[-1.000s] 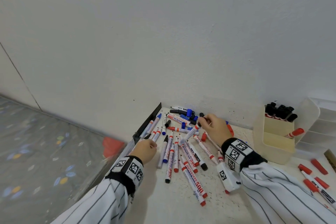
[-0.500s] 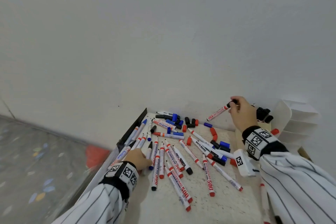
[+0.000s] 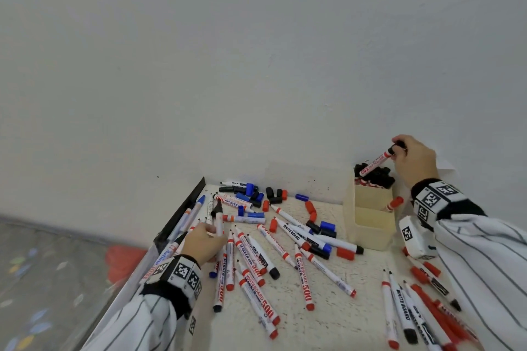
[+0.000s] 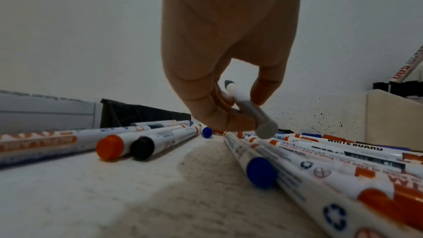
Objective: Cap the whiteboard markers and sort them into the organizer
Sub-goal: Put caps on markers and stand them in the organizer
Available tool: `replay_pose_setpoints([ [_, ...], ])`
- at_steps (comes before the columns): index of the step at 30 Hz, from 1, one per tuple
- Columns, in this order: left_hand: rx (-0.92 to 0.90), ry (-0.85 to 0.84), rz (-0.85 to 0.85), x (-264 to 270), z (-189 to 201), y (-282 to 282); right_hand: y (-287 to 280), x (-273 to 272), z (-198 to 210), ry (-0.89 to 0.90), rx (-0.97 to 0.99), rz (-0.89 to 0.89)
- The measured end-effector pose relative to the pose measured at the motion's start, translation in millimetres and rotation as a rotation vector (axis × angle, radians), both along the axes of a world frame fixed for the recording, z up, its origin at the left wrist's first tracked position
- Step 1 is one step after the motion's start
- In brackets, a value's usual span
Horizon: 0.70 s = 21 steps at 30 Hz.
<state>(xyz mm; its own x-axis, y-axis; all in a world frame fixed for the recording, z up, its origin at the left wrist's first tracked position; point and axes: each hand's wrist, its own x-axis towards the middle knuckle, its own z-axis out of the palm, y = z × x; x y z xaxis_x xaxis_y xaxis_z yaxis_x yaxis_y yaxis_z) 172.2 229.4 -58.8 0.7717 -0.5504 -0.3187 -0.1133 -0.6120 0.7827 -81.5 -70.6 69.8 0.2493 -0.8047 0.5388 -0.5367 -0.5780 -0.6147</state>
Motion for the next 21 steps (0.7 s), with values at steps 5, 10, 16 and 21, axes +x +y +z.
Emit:
replay_pose_setpoints([
  [5,-0.078,-0.066,-0.025,-3,-4,-6,-4,13,-14,0.191,0.055,0.024],
  [10,-0.098,-0.102,-0.065,-3,-5,-9,-4,20,-22,0.245,0.073,-0.056],
  [16,-0.127,-0.089,-0.068,-2,-8,-7,-12,34,-39,0.346,0.181,0.051],
  [21,-0.169,-0.065,-0.048,-4,-9,-5,-15,44,-53,0.464,0.241,0.005],
])
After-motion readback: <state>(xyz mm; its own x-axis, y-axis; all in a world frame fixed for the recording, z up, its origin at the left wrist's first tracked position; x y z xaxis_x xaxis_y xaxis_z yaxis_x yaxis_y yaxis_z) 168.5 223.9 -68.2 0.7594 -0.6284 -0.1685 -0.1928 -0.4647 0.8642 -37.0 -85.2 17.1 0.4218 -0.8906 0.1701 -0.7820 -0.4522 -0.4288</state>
